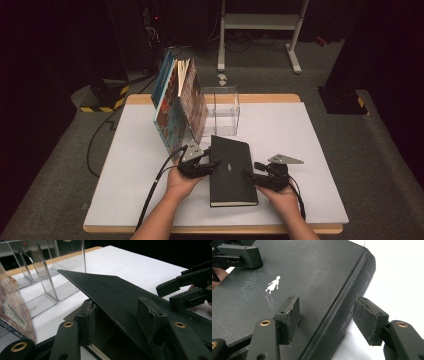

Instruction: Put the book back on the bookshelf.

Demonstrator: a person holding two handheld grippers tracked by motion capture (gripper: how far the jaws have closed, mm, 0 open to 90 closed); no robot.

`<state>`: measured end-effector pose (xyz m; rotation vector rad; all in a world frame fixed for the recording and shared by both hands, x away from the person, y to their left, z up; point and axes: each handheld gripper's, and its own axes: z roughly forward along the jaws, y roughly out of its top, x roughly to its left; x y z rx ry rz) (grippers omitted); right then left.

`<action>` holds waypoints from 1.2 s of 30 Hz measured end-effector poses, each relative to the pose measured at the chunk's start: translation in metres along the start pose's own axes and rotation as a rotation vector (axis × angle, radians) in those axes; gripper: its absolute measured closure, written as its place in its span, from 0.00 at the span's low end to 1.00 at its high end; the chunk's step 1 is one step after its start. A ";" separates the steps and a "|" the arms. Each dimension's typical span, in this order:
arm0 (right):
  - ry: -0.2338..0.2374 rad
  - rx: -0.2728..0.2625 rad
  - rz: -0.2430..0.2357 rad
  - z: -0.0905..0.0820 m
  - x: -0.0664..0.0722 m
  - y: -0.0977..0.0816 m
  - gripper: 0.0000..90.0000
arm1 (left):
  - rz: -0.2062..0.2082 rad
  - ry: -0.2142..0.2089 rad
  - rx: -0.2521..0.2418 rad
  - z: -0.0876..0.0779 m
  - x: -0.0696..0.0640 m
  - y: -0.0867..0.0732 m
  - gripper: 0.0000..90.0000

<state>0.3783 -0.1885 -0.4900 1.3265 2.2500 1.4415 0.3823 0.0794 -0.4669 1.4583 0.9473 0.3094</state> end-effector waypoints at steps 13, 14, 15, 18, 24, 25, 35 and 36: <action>0.019 -0.002 0.005 0.002 -0.004 0.006 0.37 | 0.071 -0.017 -0.046 -0.003 -0.011 0.003 0.59; 0.022 0.000 0.009 0.001 -0.004 0.006 0.37 | 0.075 -0.017 -0.048 -0.003 -0.011 0.004 0.59; 0.021 0.002 0.015 0.001 -0.003 0.006 0.37 | 0.081 -0.018 -0.051 -0.004 -0.012 0.004 0.59; 0.024 0.003 0.014 0.000 -0.003 0.006 0.37 | 0.089 -0.021 -0.055 -0.005 -0.013 0.004 0.59; 0.039 -0.009 0.003 0.000 -0.005 0.006 0.35 | 0.115 -0.030 -0.072 -0.008 -0.015 0.003 0.59; 0.044 -0.011 0.006 0.000 -0.005 0.006 0.35 | 0.115 -0.032 -0.078 -0.008 -0.015 0.003 0.59; 0.135 -0.001 0.107 0.007 -0.013 0.007 0.15 | 0.156 -0.038 -0.123 -0.015 -0.022 0.000 0.59; 0.146 -0.003 0.112 0.008 -0.014 0.007 0.14 | 0.166 -0.038 -0.124 -0.016 -0.022 0.000 0.59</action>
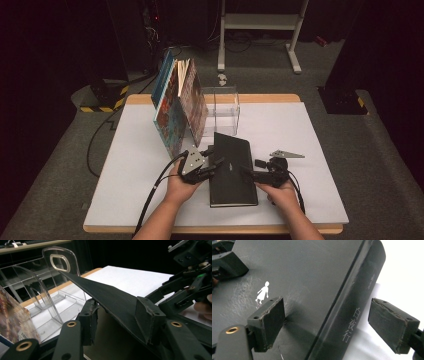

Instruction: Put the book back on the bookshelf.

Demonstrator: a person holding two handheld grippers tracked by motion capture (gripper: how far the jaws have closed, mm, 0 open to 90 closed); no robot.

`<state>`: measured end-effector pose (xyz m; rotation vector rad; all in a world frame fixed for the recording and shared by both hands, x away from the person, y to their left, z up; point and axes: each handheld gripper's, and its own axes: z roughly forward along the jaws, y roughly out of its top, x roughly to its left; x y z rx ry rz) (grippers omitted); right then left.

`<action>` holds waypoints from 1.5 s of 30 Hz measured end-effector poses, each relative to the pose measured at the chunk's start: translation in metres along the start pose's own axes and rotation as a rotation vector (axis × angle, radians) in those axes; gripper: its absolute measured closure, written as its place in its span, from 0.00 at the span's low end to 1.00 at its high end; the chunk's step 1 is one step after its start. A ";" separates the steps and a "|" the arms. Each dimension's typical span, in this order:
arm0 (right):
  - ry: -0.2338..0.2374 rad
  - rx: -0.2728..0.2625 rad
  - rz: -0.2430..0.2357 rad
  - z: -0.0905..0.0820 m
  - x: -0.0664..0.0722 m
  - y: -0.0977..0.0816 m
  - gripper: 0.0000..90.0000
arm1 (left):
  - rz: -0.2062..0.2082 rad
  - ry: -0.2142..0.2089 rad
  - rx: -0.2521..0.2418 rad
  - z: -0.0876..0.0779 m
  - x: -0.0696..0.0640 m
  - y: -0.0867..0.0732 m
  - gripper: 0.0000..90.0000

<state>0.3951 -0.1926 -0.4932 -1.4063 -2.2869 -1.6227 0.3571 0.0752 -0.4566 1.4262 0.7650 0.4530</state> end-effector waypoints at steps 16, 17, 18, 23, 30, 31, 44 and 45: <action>0.105 -0.001 0.049 0.004 -0.005 0.002 0.08 | 0.074 -0.010 -0.049 -0.009 -0.009 0.000 0.59; 0.107 0.000 0.052 0.004 -0.005 0.002 0.08 | 0.078 -0.010 -0.051 -0.009 -0.010 0.000 0.59; 0.108 0.000 0.052 0.004 -0.005 0.003 0.08 | 0.076 -0.011 -0.056 -0.009 -0.011 0.000 0.59; 0.127 -0.002 0.059 0.004 -0.006 0.003 0.08 | 0.090 -0.019 -0.083 -0.011 -0.014 -0.001 0.59; 0.150 -0.008 0.064 0.003 -0.007 0.003 0.07 | 0.111 -0.028 -0.112 -0.015 -0.017 -0.002 0.59; 0.153 -0.009 0.065 0.003 -0.007 0.003 0.07 | 0.119 -0.029 -0.111 -0.015 -0.017 -0.002 0.59; 0.154 0.015 0.037 -0.004 -0.001 0.006 0.12 | 0.072 -0.048 -0.120 -0.021 -0.016 -0.004 0.59; 0.144 0.008 0.027 -0.006 0.001 0.006 0.13 | 0.038 -0.043 -0.098 -0.020 -0.015 -0.003 0.60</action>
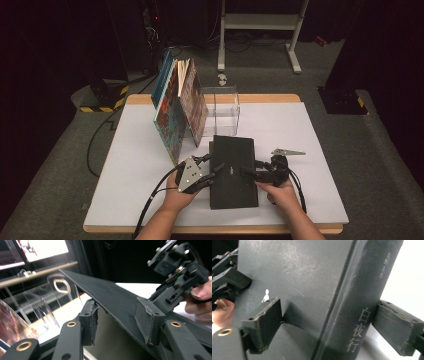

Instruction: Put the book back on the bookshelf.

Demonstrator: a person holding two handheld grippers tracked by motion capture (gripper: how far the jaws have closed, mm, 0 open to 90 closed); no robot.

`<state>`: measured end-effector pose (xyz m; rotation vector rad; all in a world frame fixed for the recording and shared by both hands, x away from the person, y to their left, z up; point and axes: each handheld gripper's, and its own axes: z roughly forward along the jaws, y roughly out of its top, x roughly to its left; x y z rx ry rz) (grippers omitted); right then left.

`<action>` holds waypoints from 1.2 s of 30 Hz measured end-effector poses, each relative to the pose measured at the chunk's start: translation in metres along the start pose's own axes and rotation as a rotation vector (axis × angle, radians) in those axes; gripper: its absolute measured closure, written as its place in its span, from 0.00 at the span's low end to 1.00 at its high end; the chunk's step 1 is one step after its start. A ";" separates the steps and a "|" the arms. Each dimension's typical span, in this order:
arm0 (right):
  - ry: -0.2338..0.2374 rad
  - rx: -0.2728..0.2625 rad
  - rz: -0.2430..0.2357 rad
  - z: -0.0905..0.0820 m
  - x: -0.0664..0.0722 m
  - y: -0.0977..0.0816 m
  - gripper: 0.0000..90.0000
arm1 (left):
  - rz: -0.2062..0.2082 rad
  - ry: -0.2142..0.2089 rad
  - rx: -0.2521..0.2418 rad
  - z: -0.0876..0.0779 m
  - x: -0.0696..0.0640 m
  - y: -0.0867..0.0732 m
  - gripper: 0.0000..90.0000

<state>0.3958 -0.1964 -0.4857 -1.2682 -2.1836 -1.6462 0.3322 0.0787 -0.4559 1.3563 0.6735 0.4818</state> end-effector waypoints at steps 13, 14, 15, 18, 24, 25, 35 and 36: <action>-0.110 -0.062 -0.137 -0.016 0.028 -0.004 0.26 | -0.245 0.027 0.082 -0.003 0.006 0.006 0.64; -0.115 -0.064 -0.138 -0.016 0.030 -0.004 0.26 | -0.267 0.028 0.079 -0.003 0.006 0.007 0.65; -0.117 -0.065 -0.141 -0.017 0.030 -0.004 0.26 | -0.281 0.031 0.077 -0.003 0.006 0.008 0.67; -0.120 -0.073 -0.139 -0.019 0.032 -0.005 0.27 | -0.307 0.041 0.077 -0.003 0.005 0.009 0.68; -0.125 -0.088 -0.139 -0.023 0.034 -0.007 0.29 | -0.336 0.071 0.077 -0.002 0.001 0.011 0.68; -0.127 -0.089 -0.139 -0.023 0.035 -0.007 0.29 | -0.344 0.075 0.077 -0.002 0.001 0.012 0.69; -0.141 -0.097 -0.153 -0.029 0.042 -0.009 0.32 | -0.375 0.087 0.075 -0.003 -0.005 0.015 0.68; -0.142 -0.097 -0.155 -0.029 0.043 -0.009 0.32 | -0.381 0.087 0.069 -0.003 -0.005 0.016 0.69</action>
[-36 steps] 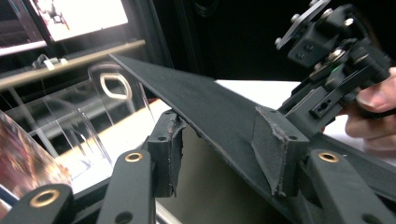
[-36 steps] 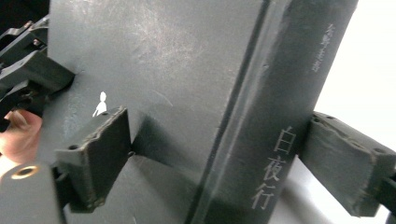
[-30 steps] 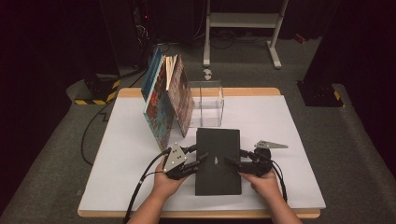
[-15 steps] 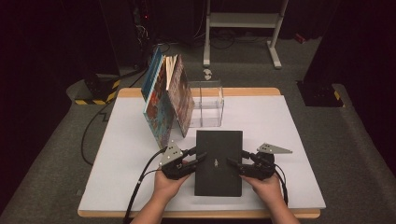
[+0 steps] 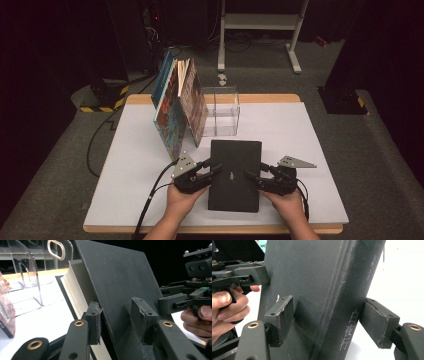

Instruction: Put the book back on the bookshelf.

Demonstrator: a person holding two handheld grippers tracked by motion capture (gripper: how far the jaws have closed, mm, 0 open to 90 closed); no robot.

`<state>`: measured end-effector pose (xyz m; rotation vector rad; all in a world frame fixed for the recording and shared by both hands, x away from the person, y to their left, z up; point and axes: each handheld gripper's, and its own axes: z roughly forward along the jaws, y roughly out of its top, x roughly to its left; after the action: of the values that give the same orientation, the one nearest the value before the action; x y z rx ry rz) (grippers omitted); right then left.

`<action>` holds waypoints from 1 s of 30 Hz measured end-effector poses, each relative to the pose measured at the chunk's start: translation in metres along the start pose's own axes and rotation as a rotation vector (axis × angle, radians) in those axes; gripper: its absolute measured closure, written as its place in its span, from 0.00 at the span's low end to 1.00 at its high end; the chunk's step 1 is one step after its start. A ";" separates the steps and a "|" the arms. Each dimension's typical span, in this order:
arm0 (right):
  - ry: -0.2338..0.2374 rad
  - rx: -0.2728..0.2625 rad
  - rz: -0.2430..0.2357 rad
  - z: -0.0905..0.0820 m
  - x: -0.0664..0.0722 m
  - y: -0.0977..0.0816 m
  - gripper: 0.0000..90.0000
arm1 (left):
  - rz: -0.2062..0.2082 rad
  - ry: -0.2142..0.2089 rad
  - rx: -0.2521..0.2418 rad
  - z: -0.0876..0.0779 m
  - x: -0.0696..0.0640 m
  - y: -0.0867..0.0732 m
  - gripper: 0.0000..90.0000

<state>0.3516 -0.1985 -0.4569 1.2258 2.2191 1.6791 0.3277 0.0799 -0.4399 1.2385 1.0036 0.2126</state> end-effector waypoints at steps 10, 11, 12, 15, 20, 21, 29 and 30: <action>-0.009 -0.016 -0.008 -0.005 0.003 0.001 0.34 | 0.014 -0.008 -0.020 0.000 -0.005 0.002 0.71; -0.011 -0.023 -0.013 -0.005 0.004 0.002 0.35 | 0.015 -0.009 -0.024 0.000 -0.006 0.003 0.71; -0.014 -0.025 -0.016 -0.006 0.004 0.003 0.35 | 0.016 -0.011 -0.030 0.000 -0.007 0.004 0.72; -0.020 -0.035 -0.033 -0.008 0.006 0.005 0.36 | 0.025 -0.017 -0.038 0.000 -0.009 0.006 0.73; -0.035 -0.047 -0.061 -0.010 0.009 0.009 0.38 | 0.040 -0.020 -0.052 0.001 -0.013 0.009 0.74; -0.038 -0.051 -0.064 -0.011 0.010 0.010 0.38 | 0.043 -0.021 -0.054 0.001 -0.013 0.009 0.74; -0.047 -0.068 -0.079 -0.013 0.013 0.012 0.40 | 0.054 -0.028 -0.075 0.000 -0.016 0.010 0.74; -0.047 -0.070 -0.081 -0.013 0.013 0.012 0.40 | 0.053 -0.029 -0.076 0.000 -0.016 0.010 0.75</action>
<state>0.3426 -0.1994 -0.4365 1.1315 2.1335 1.6660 0.3224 0.0730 -0.4225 1.1967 0.9304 0.2714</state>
